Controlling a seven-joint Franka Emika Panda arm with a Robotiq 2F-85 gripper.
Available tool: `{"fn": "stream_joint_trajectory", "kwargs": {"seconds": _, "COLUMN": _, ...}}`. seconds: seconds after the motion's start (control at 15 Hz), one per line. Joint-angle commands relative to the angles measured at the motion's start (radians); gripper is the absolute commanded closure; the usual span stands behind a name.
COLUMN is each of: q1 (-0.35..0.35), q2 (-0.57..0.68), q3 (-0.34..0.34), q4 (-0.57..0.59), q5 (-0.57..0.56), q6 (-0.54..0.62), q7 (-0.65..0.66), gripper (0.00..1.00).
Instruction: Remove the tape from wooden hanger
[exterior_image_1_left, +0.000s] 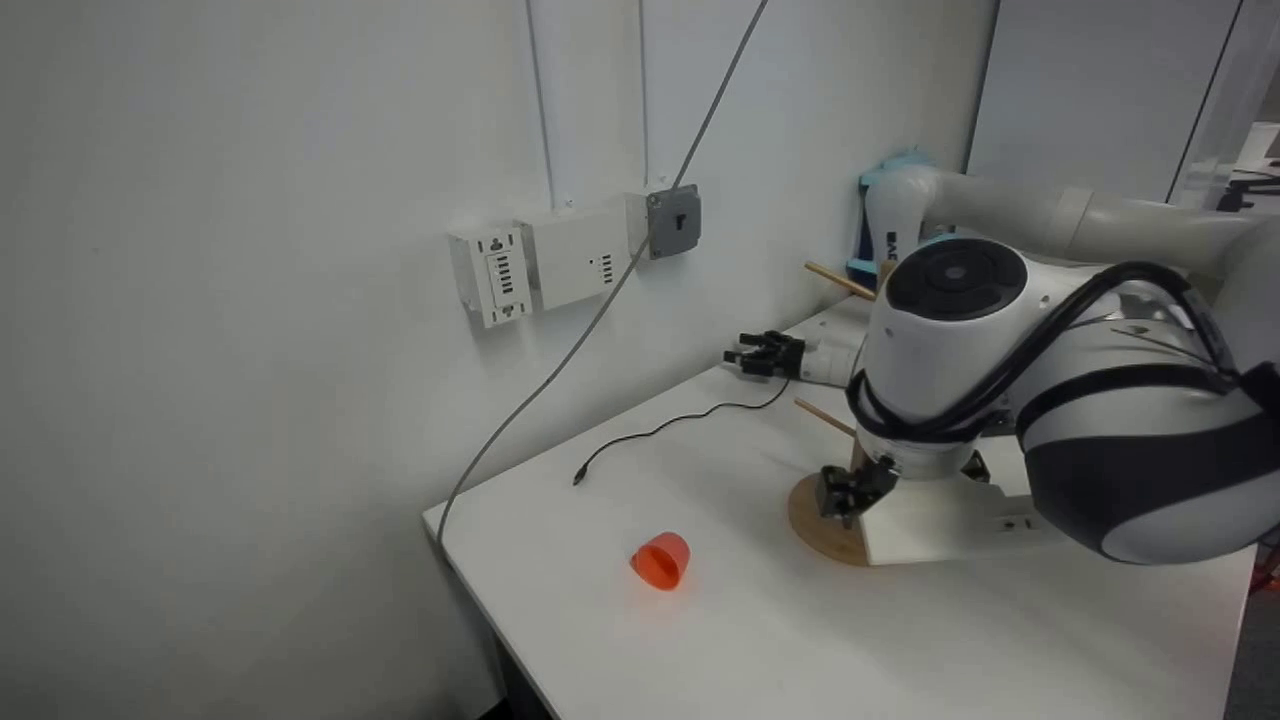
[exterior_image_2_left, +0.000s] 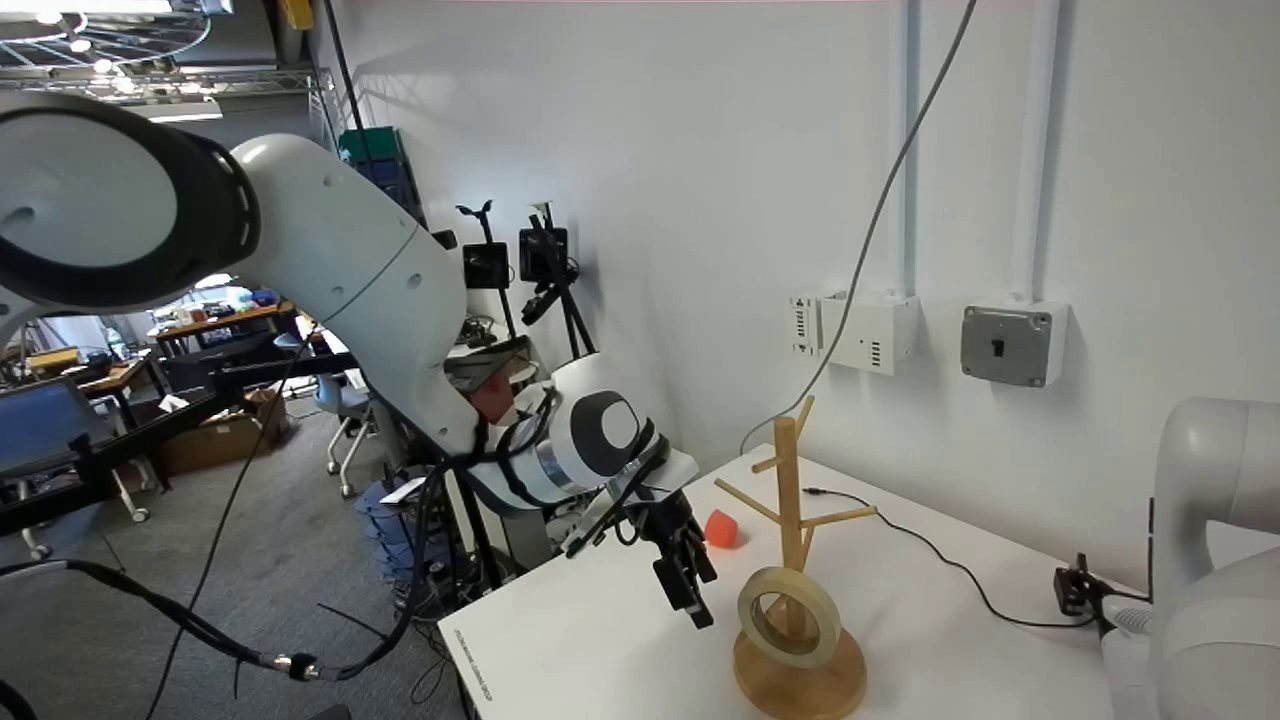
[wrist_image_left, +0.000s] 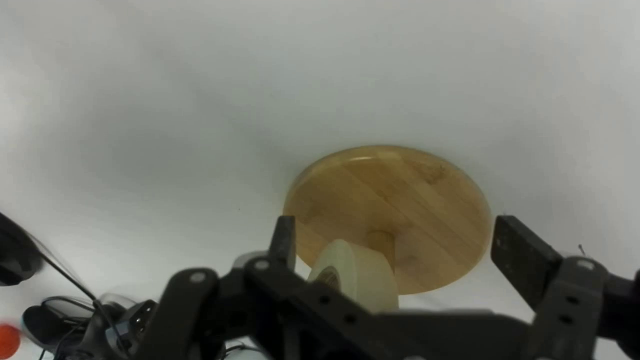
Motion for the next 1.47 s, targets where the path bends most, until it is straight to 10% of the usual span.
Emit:
{"fn": "stream_joint_trajectory", "kwargs": {"seconds": 0.0, "q1": 0.003, "q2": 0.001, "q3": -0.008, "q4": 0.002, "q5": -0.017, "q6": 0.008, "q7": 0.016, "gripper": 0.00}}
{"fn": "stream_joint_trajectory", "kwargs": {"seconds": 1.4, "q1": -0.017, "q2": -0.017, "q3": -0.056, "q4": -0.010, "q5": -0.064, "q6": 0.094, "q7": 0.020, "gripper": 0.00}}
